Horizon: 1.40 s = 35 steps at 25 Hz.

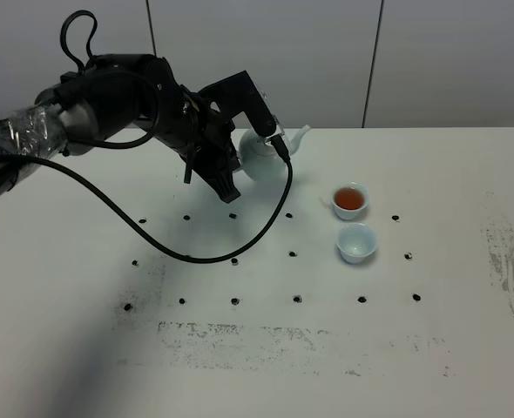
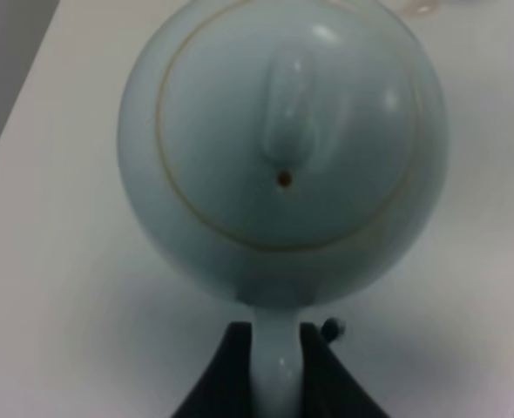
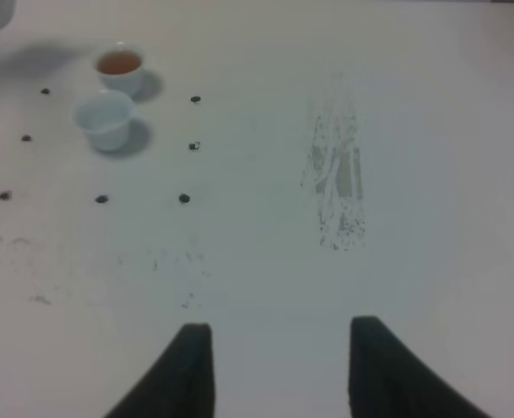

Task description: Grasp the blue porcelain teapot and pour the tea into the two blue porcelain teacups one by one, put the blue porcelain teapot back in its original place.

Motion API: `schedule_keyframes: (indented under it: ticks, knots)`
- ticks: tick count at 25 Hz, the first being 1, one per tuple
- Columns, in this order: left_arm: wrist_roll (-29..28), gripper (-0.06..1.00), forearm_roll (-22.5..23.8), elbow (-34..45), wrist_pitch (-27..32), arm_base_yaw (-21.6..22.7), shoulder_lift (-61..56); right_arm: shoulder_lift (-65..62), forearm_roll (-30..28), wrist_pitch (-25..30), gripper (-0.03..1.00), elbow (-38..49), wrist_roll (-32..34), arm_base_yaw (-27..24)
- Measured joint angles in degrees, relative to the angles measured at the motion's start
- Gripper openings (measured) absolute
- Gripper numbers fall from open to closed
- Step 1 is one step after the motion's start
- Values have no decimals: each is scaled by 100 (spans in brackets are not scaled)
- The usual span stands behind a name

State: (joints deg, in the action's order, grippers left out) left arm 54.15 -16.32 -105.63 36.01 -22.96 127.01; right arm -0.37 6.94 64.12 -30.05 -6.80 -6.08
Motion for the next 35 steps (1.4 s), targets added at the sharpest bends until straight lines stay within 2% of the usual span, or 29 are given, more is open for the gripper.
schedule_keyframes:
  ticks: [4,9,27,32,35]
  knots:
    - [137,4,-683,86,-143,-30,65,0,0,0,35,0,0,0]
    - [137,4,-1014,93,-203,-106,182,0,0,0,35,0,0,0]
    - [162,4,-979,119,-172,-169,661,0,0,0,35,0,0,0]
    - [184,4,-513,224,124,-169,124,0,0,0,35,0,0,0]
    - [548,4,-483,710,80,-207,-520,0,0,0,35,0,0,0]
